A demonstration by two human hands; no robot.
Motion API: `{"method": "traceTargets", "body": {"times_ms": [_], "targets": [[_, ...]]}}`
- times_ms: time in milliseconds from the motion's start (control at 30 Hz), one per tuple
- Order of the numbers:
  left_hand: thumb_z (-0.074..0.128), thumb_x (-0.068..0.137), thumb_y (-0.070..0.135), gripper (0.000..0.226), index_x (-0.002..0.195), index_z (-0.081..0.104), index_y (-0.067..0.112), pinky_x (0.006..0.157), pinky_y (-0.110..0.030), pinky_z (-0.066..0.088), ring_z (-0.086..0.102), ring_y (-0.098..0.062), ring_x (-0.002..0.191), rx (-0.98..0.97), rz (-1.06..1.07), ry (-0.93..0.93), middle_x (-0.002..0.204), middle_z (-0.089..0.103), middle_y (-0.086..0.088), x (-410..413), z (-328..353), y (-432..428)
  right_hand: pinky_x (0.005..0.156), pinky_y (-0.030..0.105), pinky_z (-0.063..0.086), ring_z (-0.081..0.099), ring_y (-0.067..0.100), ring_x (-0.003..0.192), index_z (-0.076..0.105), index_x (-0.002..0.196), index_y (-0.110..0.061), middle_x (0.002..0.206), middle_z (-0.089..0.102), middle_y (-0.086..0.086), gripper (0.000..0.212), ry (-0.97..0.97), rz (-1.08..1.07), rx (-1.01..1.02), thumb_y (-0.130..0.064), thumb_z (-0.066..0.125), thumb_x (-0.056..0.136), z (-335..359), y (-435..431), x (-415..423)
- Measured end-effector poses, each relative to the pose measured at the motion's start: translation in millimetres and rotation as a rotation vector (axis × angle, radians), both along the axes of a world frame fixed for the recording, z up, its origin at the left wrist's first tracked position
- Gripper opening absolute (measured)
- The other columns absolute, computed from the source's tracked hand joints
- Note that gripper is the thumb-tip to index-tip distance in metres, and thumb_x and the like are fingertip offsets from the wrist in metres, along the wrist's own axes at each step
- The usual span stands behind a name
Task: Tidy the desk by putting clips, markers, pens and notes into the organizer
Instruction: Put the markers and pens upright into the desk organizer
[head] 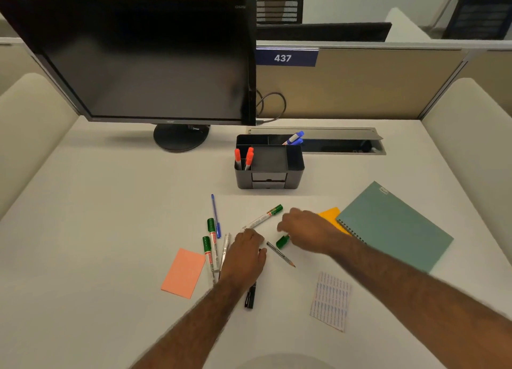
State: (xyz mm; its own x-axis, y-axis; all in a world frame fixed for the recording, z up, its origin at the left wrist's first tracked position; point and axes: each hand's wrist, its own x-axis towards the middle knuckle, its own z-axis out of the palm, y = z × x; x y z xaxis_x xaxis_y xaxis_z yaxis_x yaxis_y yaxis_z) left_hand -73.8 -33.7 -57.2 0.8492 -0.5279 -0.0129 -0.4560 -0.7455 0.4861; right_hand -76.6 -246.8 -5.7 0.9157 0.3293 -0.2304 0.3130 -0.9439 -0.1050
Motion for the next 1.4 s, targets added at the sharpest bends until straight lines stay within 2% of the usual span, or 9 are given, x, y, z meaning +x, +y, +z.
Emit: {"method": "traceTargets", "body": {"times_ms": [200, 333, 433, 567, 700, 833, 1000, 1167, 1400], "targets": [[0.048, 0.1, 0.032, 0.031, 0.127, 0.057, 0.021, 0.098, -0.029, 0.045, 0.048, -0.01, 0.114, 0.008, -0.019, 0.019, 0.127, 0.053, 0.005, -1.0, 2.9, 0.4, 0.067, 0.036, 0.029, 0.047, 0.024, 0.09, 0.058, 0.106, -0.014, 0.098, 0.058, 0.007, 0.016, -0.103, 0.13, -0.122, -0.008, 0.058, 0.091, -10.1, 11.1, -22.4], [0.051, 0.099, 0.036, 0.036, 0.133, 0.053, 0.023, 0.103, -0.028, 0.042, 0.048, -0.01, 0.121, -0.034, -0.012, 0.086, 0.134, 0.052, 0.006, 1.0, 12.9, 0.0, 0.066, 0.033, 0.028, 0.049, 0.02, 0.085, 0.061, 0.104, -0.016, 0.096, 0.061, 0.006, 0.022, -0.166, 0.093, -0.099, -0.014, 0.071, 0.085, -4.8, 12.7, -20.1], [0.059, 0.095, 0.042, 0.04, 0.131, 0.052, 0.024, 0.094, -0.025, 0.048, 0.055, -0.008, 0.111, -0.251, 0.074, 0.183, 0.127, 0.055, 0.009, 4.5, 33.3, -5.8, 0.064, 0.03, 0.033, 0.05, 0.016, 0.078, 0.063, 0.101, -0.022, 0.09, 0.064, 0.0, 0.025, -0.339, -0.001, 0.028, -0.014, 0.075, 0.08, 8.2, 16.3, -6.5], [0.066, 0.093, 0.035, 0.032, 0.121, 0.062, 0.021, 0.075, -0.013, 0.052, 0.065, -0.004, 0.093, -0.579, 0.222, 0.271, 0.111, 0.067, 0.009, 24.3, 76.1, -28.9, 0.074, 0.034, 0.046, 0.053, 0.017, 0.088, 0.057, 0.117, -0.023, 0.098, 0.063, -0.001, 0.036, -0.493, -0.087, 0.224, -0.024, 0.073, 0.085, 34.2, 24.6, 13.8], [0.064, 0.095, 0.022, 0.016, 0.107, 0.068, 0.012, 0.075, -0.028, 0.058, 0.068, -0.013, 0.082, -0.695, 0.26, 0.182, 0.093, 0.071, 0.0, 50.6, 111.5, -39.8, 0.072, 0.04, 0.054, 0.061, 0.025, 0.084, 0.061, 0.121, -0.009, 0.096, 0.068, 0.01, 0.041, -0.622, -0.133, 0.343, -0.016, 0.076, 0.083, 58.7, 31.6, 27.1], [0.061, 0.096, 0.021, 0.01, 0.103, 0.067, 0.016, 0.071, -0.015, 0.053, 0.066, -0.009, 0.08, -0.612, 0.222, 0.06, 0.091, 0.069, 0.002, 87.6, 135.6, -38.6, 0.076, 0.037, 0.054, 0.059, 0.024, 0.088, 0.053, 0.134, -0.008, 0.102, 0.066, 0.012, 0.048, -0.629, -0.273, 0.436, -0.011, 0.068, 0.089, 66.9, 35.2, 32.6], [0.062, 0.096, 0.027, 0.015, 0.103, 0.066, 0.014, 0.057, -0.007, 0.045, 0.059, -0.002, 0.07, -0.573, 0.347, -0.132, 0.089, 0.067, 0.002, 166.1, 171.6, -36.3, 0.09, 0.035, 0.048, 0.056, 0.024, 0.108, 0.062, 0.124, -0.013, 0.119, 0.063, 0.008, 0.028, -0.398, -0.426, 0.412, -0.016, 0.054, 0.097, 36.6, 22.1, 25.9], [0.06, 0.097, 0.034, 0.024, 0.112, 0.063, 0.015, 0.076, -0.026, 0.054, 0.063, -0.011, 0.087, -0.465, 0.379, -0.192, 0.099, 0.068, 0.0, 221.3, 183.8, -47.3, 0.083, 0.033, 0.049, 0.053, 0.019, 0.1, 0.063, 0.119, -0.017, 0.115, 0.062, 0.004, 0.026, -0.242, -0.433, 0.255, -0.02, 0.052, 0.096, -2.3, 16.3, 15.9], [0.056, 0.098, 0.041, 0.023, 0.106, 0.055, 0.019, 0.065, -0.03, 0.044, 0.056, -0.012, 0.076, -0.147, 0.322, -0.16, 0.091, 0.06, 0.001, 234.9, 148.6, -64.9, 0.083, 0.037, 0.049, 0.05, 0.023, 0.104, 0.054, 0.128, -0.016, 0.118, 0.056, 0.008, 0.032, -0.135, -0.428, 0.124, -0.017, 0.05, 0.096, -22.3, 11.3, 18.9]]}}
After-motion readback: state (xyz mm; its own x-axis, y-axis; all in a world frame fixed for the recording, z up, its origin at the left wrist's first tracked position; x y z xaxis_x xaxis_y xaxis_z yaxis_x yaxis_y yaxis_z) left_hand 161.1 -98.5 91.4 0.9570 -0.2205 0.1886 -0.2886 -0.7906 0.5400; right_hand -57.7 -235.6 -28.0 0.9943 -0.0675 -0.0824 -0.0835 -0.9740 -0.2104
